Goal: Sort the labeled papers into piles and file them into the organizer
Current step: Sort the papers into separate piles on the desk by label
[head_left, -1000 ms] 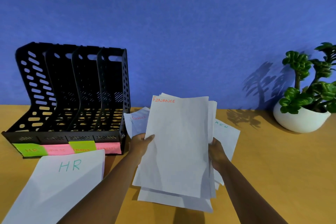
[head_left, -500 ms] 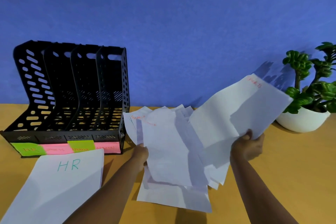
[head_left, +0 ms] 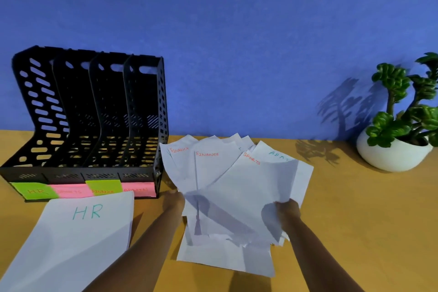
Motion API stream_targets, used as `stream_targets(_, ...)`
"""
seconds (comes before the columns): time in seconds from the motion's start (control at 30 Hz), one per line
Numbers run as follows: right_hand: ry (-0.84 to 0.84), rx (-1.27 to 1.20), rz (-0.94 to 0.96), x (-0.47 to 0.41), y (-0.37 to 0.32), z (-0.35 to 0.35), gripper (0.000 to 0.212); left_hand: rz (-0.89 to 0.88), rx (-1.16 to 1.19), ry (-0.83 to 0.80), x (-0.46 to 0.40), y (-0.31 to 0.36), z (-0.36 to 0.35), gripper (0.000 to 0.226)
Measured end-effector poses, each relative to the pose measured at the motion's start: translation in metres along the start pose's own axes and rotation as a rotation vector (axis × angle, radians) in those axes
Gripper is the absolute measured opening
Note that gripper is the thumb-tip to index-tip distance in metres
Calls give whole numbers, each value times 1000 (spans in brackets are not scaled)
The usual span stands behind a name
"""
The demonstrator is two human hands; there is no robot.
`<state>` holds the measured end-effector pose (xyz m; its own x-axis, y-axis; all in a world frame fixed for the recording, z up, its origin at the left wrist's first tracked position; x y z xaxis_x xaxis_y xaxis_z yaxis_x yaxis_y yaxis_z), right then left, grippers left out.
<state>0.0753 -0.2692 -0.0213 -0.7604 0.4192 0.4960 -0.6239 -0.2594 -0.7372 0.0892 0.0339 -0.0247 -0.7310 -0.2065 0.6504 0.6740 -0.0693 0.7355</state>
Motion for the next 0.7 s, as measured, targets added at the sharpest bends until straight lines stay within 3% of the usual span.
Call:
stream_targets(0.1, -87, 33, -49, -5, 12, -8, 32, -92, 137, -123, 10, 10, -12, 37)
stream_targets(0.27, -158, 58, -73, -13, 15, -6, 33, -359, 130, -318, 34, 28, -35, 15)
stream_targets(0.37, -165, 78, -74, -18, 17, -6, 34, -294, 161, -548, 42, 35, -49, 44)
stream_targets(0.43, -161, 80, -73, -16, 17, -7, 33, -237, 173, -442, 29, 31, -50, 56)
stream_targets(0.53, -155, 70, -68, -15, 17, -7, 32, -113, -34, -182, 27, 22, -43, 28)
stream_targets(0.63, -156, 82, -60, -16, 18, -7, 32, -126, -76, -186, 23, 14, -44, 19)
stream_targets(0.7, -160, 83, -64, -16, 17, -7, 33, -165, -137, -141, 21, 15, -39, 27)
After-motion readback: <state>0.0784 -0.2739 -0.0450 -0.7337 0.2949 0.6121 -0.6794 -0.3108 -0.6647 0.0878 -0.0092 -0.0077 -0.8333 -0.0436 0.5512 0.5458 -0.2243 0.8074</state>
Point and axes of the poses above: each hand's wrist, its own x-axis away from the middle knuckle, its own z-axis out of the back of the hand, y = z × x, the point moved 4 cm from there along -x, towards the middle knuckle, and after that the axes turned 12 degrees about -y, right-handed, at the moved point
